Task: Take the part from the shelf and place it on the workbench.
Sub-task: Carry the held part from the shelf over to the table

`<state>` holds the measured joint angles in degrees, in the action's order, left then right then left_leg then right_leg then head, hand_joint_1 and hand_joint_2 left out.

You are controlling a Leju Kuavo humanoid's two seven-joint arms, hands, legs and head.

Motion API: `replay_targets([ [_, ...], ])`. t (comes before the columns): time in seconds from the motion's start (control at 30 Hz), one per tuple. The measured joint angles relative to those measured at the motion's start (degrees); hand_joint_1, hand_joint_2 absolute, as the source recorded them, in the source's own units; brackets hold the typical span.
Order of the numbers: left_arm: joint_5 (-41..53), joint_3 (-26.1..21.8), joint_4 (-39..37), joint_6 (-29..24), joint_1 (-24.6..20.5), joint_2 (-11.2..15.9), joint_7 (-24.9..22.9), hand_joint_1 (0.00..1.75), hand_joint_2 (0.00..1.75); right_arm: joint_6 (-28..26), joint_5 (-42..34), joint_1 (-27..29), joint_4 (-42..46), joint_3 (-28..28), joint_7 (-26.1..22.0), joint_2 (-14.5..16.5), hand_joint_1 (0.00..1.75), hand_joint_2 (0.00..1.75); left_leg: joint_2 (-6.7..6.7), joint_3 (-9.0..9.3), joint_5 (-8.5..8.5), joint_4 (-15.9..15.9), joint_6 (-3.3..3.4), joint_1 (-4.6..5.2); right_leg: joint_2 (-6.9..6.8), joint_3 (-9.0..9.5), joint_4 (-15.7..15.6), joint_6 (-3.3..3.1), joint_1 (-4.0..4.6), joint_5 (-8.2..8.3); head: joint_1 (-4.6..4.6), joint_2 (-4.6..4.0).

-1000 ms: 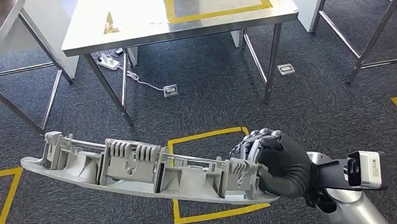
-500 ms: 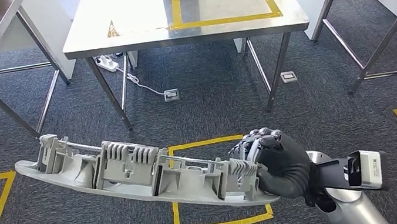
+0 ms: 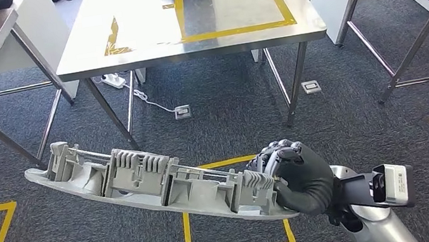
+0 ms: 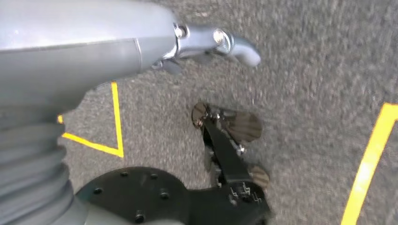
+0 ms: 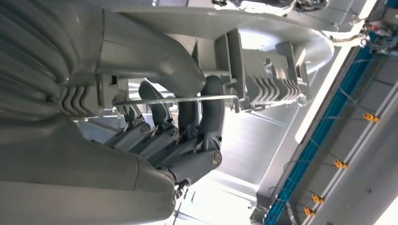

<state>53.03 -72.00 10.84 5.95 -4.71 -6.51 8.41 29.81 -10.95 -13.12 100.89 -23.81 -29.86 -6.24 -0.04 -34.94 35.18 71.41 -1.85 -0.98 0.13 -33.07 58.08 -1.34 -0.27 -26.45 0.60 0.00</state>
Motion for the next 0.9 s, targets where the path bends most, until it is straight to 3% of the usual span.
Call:
replay_targets([
  [0.07, 0.0, 0.0, 0.0, 0.0, 0.2, 0.0, 0.0, 0.0, 1.75, 0.0, 0.0, 0.3, 0.0, 0.0, 0.0, -0.1, 1.75, 1.75, 0.0, -3.28, 1.33, 3.1, 0.06, 0.04, 0.18, 0.67, 0.0, -0.06, 0.16, -0.71, 0.15, 0.0],
  [0.1, 0.0, 0.0, 0.0, 0.0, 0.3, 0.1, -0.1, 0.0, 1.75, 0.0, 0.0, 0.3, 0.0, 0.1, 0.0, -0.1, 1.75, 1.75, 0.0, -3.55, 0.17, 1.8, 0.2, 0.05, 0.26, 1.19, 0.0, -0.01, 0.2, -1.11, 0.21, 0.0],
  [0.17, 0.0, 0.0, 0.0, 0.1, 0.4, 0.1, -0.2, 0.0, 1.75, 0.0, -0.1, 0.4, 0.0, 0.2, 0.1, -0.2, 1.75, 1.75, 0.01, -2.01, -5.3, -5.3, 0.66, 0.12, 0.33, 2.31, 0.0, 0.28, 0.25, -2.04, 0.31, 0.0],
  [0.2, 0.0, 0.0, 0.0, 0.1, 0.5, 0.1, -0.2, 0.0, 1.75, 0.0, -0.1, 0.5, 0.0, 0.3, 0.1, -0.3, 1.75, 1.75, 0.03, -1.17, -7.23, -8.7, 0.93, 0.22, 0.37, 2.75, 0.1, 0.51, 0.32, -2.51, 0.37, 0.0],
  [0.27, 0.0, 0.0, 0.0, 0.1, 0.5, 0.1, -0.2, 0.0, 1.75, 0.0, -0.2, 0.6, 0.1, 0.4, 0.1, -0.3, 1.75, 1.75, 0.04, -0.3, -8.69, -12.0, 1.54, 0.4, 0.42, 3.2, 0.3, 1.19, 0.47, -3.23, 0.39, 0.0],
  [0.37, 0.1, 0.0, 0.0, 0.1, 0.6, 0.0, -0.3, 0.0, 1.75, 0.0, -0.4, 0.8, 0.4, 0.7, 0.1, -0.6, 1.75, 1.75, -0.11, 0.7, -8.65, -12.3, 2.74, 0.33, 0.38, 3.56, 1.5, 2.32, 0.5, -3.55, 0.27, 0.0],
  [0.43, 0.2, 0.0, 0.0, 0.1, 0.5, 0.0, -0.3, 0.0, 1.75, 0.1, -0.5, 0.8, 0.6, 0.9, -0.1, -0.9, 1.75, 1.75, -0.19, 1.62, -8.31, -12.5, 3.38, 0.21, 0.26, 1.49, 5.4, 2.97, 0.32, -4.59, 0.03, 0.0],
  [0.53, 0.3, 0.0, 0.0, 0.2, 0.5, 0.0, -0.3, 0.0, 1.75, 0.1, -0.6, 1.4, 0.7, 1.2, -0.4, -1.4, 1.75, 1.75, -0.21, 2.46, -7.23, -12.5, 3.62, 0.22, 0.2, -5.55, 14.9, 3.67, 0.09, -8.25, -0.26, 0.0],
  [0.57, 0.3, 0.0, 0.0, 0.2, 0.5, 0.0, -0.3, 0.0, 1.75, 0.1, -0.6, 1.7, 0.7, 1.2, -0.5, -1.5, 1.75, 1.75, -0.24, 2.89, -6.78, -12.5, 3.57, 0.22, 0.19, -7.18, 16.2, 3.75, 0.06, -8.62, -0.32, -0.01],
  [0.6, 0.3, 0.0, 0.0, 0.2, 0.6, 0.0, -0.3, 0.0, 1.75, 0.1, -0.6, 1.9, 0.7, 1.2, -0.5, -1.7, 1.75, 1.75, -0.27, 3.46, -6.31, -12.5, 3.5, 0.22, 0.18, -7.79, 15.5, 3.72, 0.03, -7.83, -0.39, -0.01],
  [0.7, 0.3, 0.0, 0.0, 0.2, 0.6, -0.2, -0.2, 0.0, 1.75, 0.1, -0.4, 2.3, 0.8, 1.3, -0.7, -2.2, 1.75, 1.75, -0.34, 5.37, -4.71, -12.5, 3.09, 0.26, 0.0, -5.28, 5.3, 2.89, 0.21, -0.44, -0.69, 0.0],
  [0.73, 0.3, 0.0, 0.0, 0.2, 0.6, -0.2, -0.2, 0.0, 1.75, 0.1, -0.4, 2.4, 0.9, 1.4, -0.8, -2.3, 1.75, 1.75, -0.34, 5.82, -4.23, -12.7, 2.79, 0.3, -0.09, -4.5, 2.5, 2.51, 0.38, 1.22, -0.8, 0.0],
  [0.77, 0.3, 0.0, 0.0, 0.2, 0.5, -0.2, -0.1, 0.0, 1.75, 0.0, -0.4, 2.6, 1.0, 1.4, -1.0, -2.4, 1.75, 1.75, -0.33, 6.22, -3.91, -12.9, 2.44, 0.35, -0.16, -4.05, 1.0, 2.14, 0.56, 2.05, -0.88, 0.0],
  [0.83, 0.3, 0.0, 0.0, 0.2, 0.6, -0.2, -0.1, 0.0, 1.75, 0.0, -0.2, 2.9, 1.3, 1.6, -1.3, -2.6, 1.75, 1.75, -0.29, 7.1, -3.81, -13.1, 1.72, 0.44, -0.06, -3.47, 0.3, 1.39, 0.62, 1.77, -0.96, 0.0],
  [0.9, 0.4, 0.0, 0.0, 0.2, 0.6, -0.1, -0.1, 0.0, 1.75, 0.0, 0.0, 3.2, 1.5, 1.7, -1.4, -2.7, 1.75, 1.75, -0.23, 6.83, -3.83, -11.3, 1.26, 0.44, 0.03, -2.19, -0.2, 0.64, 0.34, 1.5, -0.84, 0.0],
])
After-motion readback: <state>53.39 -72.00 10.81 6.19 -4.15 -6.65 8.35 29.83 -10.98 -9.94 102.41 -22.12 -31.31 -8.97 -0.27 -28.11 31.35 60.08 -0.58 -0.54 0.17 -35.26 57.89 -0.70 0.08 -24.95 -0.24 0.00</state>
